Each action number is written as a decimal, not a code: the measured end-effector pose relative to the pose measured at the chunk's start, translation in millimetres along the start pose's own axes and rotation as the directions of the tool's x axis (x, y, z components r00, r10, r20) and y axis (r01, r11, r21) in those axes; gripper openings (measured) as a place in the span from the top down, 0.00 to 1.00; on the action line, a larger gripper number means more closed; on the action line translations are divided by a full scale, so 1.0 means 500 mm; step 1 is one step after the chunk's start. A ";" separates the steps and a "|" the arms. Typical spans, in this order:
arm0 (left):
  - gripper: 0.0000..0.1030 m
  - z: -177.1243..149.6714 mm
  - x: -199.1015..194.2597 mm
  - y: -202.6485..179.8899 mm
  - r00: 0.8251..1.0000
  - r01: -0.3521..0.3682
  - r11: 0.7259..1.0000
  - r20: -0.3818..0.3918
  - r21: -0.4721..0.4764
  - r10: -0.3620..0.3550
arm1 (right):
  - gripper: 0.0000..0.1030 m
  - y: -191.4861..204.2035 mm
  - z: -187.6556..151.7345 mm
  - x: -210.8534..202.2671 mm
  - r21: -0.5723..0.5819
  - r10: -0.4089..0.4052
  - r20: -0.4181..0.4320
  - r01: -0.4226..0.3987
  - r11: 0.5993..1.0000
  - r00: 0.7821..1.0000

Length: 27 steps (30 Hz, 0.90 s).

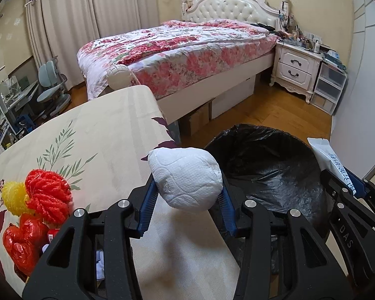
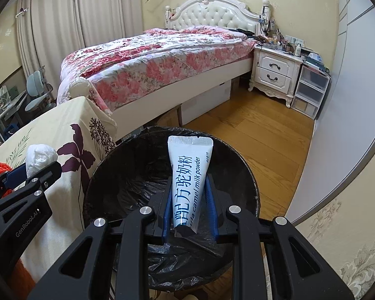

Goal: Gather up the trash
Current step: 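Carry the tissue ball and milk tube over the black trash bin with both tools, then open both tools to drop the tissue ball and milk tube into the bin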

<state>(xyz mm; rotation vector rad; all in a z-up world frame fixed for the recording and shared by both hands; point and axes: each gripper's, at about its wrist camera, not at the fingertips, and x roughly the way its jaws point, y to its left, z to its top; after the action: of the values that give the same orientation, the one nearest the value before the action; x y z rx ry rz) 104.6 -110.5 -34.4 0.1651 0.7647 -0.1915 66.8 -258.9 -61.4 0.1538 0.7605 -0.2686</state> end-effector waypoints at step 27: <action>0.15 -0.005 -0.022 0.007 0.999 -0.028 1.000 0.019 0.008 0.028 | 0.47 -0.012 0.006 -0.021 0.034 -0.046 0.026 0.046 0.998 0.999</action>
<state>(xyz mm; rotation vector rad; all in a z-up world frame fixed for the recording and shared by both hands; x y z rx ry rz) 95.9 -105.4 -28.0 0.1819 0.7424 -0.1694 59.6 -263.3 -52.1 0.1642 0.7334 -0.3267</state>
